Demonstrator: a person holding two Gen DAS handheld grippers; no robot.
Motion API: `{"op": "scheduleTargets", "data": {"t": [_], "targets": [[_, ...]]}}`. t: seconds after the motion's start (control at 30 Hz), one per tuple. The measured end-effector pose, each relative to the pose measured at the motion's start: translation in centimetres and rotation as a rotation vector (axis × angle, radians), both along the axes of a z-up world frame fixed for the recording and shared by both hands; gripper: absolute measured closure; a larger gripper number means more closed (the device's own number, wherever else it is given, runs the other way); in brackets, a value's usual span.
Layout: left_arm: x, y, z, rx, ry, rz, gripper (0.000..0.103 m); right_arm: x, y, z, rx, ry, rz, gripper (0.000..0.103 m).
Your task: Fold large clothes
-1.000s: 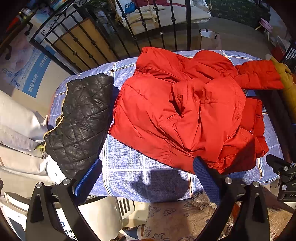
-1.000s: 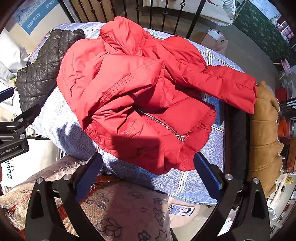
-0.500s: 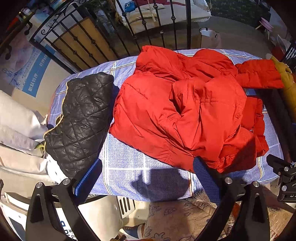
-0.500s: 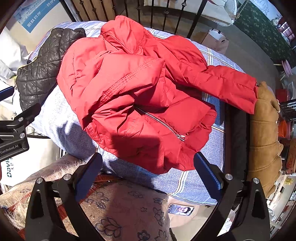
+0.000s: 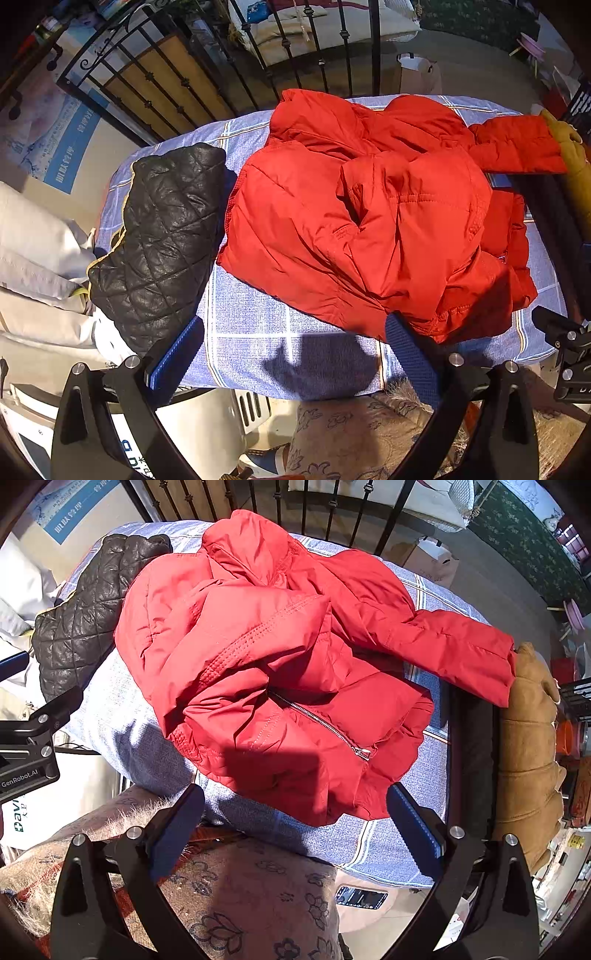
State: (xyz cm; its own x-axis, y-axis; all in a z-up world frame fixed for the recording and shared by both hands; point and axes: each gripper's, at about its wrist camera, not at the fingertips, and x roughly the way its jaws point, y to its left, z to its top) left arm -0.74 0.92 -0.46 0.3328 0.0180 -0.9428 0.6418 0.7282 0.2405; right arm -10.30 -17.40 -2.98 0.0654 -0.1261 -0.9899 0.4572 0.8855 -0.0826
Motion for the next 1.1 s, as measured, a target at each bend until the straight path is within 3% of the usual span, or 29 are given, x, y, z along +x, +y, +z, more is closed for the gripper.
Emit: {"op": "scheduleTargets", "data": {"t": [1.1], "targets": [[-0.01,-0.5,-0.29,0.007,0.01,-0.001,0.006,0.07,0.16,0.04,0.004,0.002,-0.002,0.006]]}}
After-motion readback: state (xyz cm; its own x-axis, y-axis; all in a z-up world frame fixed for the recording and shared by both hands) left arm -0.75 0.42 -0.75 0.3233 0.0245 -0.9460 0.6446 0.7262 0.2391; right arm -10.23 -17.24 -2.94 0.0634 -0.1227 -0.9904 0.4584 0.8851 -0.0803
